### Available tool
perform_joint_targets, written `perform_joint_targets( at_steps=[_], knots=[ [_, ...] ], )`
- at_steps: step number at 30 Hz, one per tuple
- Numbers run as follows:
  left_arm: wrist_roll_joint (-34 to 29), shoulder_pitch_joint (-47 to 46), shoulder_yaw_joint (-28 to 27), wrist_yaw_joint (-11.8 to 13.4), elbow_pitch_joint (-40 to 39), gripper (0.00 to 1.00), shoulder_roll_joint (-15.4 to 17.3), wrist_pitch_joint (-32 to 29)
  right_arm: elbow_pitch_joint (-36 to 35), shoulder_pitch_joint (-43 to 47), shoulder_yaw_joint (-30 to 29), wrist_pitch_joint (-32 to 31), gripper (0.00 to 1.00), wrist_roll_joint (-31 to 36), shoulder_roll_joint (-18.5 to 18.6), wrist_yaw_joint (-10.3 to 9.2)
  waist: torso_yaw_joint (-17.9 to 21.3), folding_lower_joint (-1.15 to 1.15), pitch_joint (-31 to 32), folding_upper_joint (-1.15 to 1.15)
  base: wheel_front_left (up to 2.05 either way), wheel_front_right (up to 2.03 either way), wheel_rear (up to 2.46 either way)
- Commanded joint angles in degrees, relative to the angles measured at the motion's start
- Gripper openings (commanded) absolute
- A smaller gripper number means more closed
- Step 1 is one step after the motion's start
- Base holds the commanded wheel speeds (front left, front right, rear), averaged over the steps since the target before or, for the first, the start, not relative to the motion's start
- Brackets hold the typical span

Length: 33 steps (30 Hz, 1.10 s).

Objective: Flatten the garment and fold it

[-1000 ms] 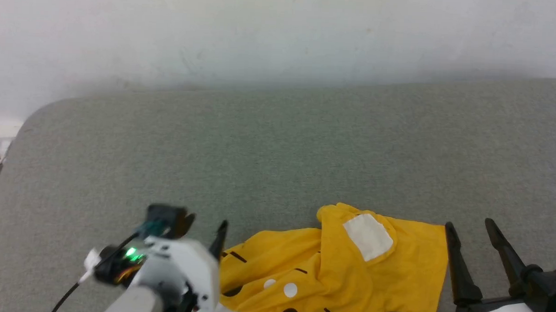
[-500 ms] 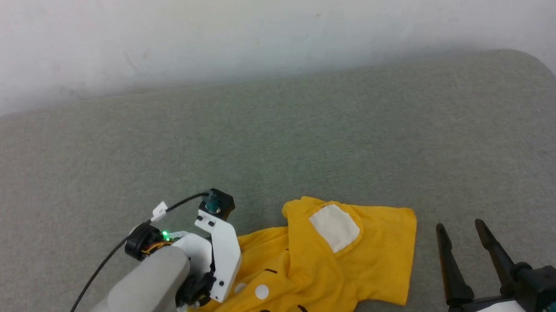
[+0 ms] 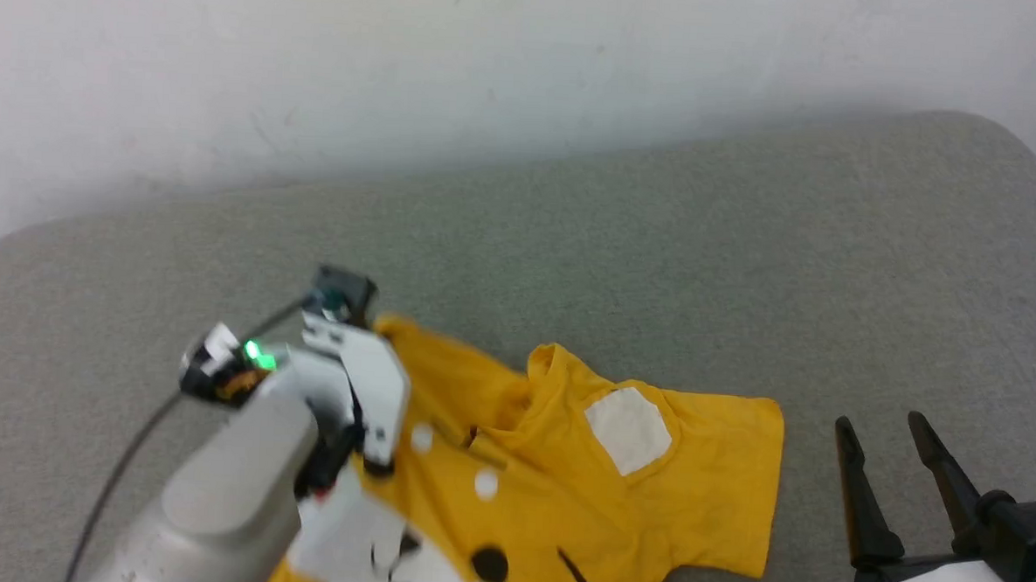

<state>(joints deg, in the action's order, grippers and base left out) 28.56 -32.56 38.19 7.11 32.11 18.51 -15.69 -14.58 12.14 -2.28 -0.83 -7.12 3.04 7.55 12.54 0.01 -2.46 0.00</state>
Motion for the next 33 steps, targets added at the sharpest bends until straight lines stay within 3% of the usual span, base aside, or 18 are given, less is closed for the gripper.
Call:
perform_joint_targets(
  at_steps=[1, 4, 7, 12, 18, 19, 20, 21, 29, 33],
  knots=[
    [-0.5, -1.5, -0.5, 0.5, -0.8, 0.00, 0.2, 1.0, 0.1, 0.3, -0.1, 0.0, 1.00, -0.3, -0.2, -0.06, -1.0, -0.01, 1.0, 0.00, 0.00, 0.00, 0.00],
    [-1.8, -2.7, -1.4, 1.8, -5.6, 0.00, 1.0, 5.0, 0.0, 0.9, -0.4, -0.2, 1.00, -0.2, -0.2, -0.06, -1.8, -0.01, 2.1, 0.00, 0.00, 0.00, 0.00],
    [-3.0, -1.1, 0.6, 1.4, -12.8, 0.00, 1.1, 5.4, -0.2, 1.5, -0.8, -0.3, 1.00, -0.2, -0.2, -0.06, -2.2, -0.01, 2.8, 0.00, 0.00, 0.00, 0.00],
    [-2.6, 7.8, 8.7, -0.6, -24.1, 0.00, -0.4, -0.1, -0.5, 2.1, -1.6, -0.1, 1.00, -0.9, -0.2, -0.06, -2.7, -0.01, 2.5, 0.00, 0.00, 0.00, 0.00],
    [0.4, 17.2, 15.9, -1.8, -25.1, 0.00, -1.8, -6.5, 0.0, 1.3, -1.4, 0.3, 1.00, -1.4, -0.2, -0.06, -2.8, -0.01, 1.6, 0.00, 0.00, 0.00, 0.00],
    [0.7, 18.0, 16.5, -1.8, -24.7, 0.16, -1.9, -7.2, 0.1, 1.2, -1.4, 0.4, 1.00, -1.4, -0.2, -0.06, -2.8, -0.01, 1.5, 0.00, 0.00, 0.00, 0.00],
    [0.7, 18.5, 16.7, -1.6, -24.5, 0.93, -2.0, -7.1, 0.2, 1.2, -1.4, 0.4, 1.00, -1.5, -0.2, -0.06, -2.8, -0.01, 1.4, 0.00, 0.00, 0.00, 0.00],
    [0.5, 18.7, 16.8, -1.4, -24.4, 1.00, -2.2, -6.4, 0.3, 1.1, -1.3, 0.4, 1.00, -1.4, -0.2, -0.06, -2.8, -0.01, 1.3, 0.00, 0.00, 0.00, 0.00],
    [-2.6, 15.4, 16.1, -1.3, -27.2, 1.00, -4.9, 2.1, 0.8, 0.7, -1.4, 0.6, 1.00, -1.4, -0.2, -0.06, -3.0, -0.01, 1.0, 0.00, 0.00, 0.00, 0.00],
    [-3.3, 12.7, 15.9, -1.1, -23.6, 1.00, -6.5, 1.8, 0.9, 0.2, -1.1, 0.5, 1.00, -1.4, -0.2, -0.06, -2.5, -0.01, 0.7, 0.00, 0.00, 0.00, 0.00]
  ],
)
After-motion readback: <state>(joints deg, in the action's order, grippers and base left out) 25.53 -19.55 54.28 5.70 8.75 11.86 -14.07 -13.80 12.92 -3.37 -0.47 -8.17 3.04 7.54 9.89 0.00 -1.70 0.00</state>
